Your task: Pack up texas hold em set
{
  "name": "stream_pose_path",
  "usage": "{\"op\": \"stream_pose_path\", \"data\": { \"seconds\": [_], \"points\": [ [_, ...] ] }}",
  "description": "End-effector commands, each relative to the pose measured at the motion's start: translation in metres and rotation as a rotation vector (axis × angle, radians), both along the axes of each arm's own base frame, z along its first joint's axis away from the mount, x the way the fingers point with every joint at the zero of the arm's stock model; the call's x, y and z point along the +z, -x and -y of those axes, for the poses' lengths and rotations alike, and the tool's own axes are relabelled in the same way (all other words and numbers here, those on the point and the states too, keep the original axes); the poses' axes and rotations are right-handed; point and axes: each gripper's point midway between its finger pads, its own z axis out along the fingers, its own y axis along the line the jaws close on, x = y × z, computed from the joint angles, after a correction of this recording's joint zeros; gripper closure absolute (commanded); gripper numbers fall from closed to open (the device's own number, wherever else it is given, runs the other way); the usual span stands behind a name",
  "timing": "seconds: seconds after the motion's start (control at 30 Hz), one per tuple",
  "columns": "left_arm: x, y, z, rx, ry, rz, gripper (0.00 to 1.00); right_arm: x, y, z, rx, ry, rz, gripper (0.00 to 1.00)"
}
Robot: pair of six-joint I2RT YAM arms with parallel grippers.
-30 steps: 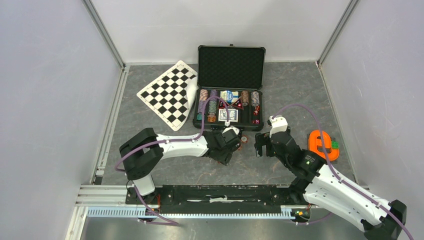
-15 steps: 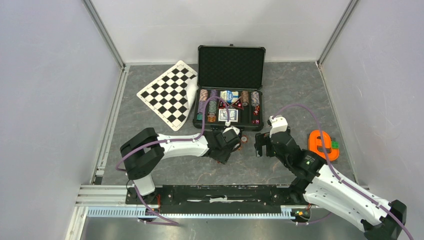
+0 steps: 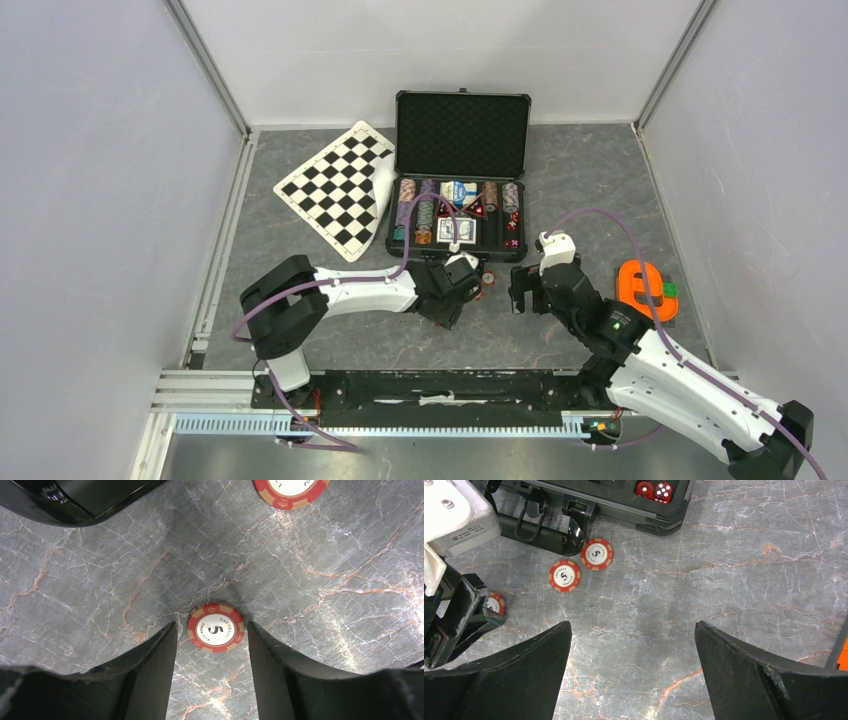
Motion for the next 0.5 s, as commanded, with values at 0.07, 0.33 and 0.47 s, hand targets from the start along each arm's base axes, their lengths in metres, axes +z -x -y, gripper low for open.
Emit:
{"op": "stream_pose_path", "data": {
  "seconds": [0.07, 0.33, 0.47],
  "points": [
    [-0.005, 0.012, -0.004, -0.006, -0.037, -0.072, 0.39, 0.008, -0.004, -0.002, -0.012, -0.034, 0.03, 0.01],
    [-0.009, 0.011, 0.003, -0.03, -0.036, -0.084, 0.44, 0.008, -0.004, -0.003, -0.011, -0.038, 0.031, 0.01],
    [-0.008, 0.007, 0.008, -0.042, -0.04, -0.079, 0.45, 0.009, -0.003, -0.001, -0.016, -0.036, 0.033, 0.01]
  ]
}}
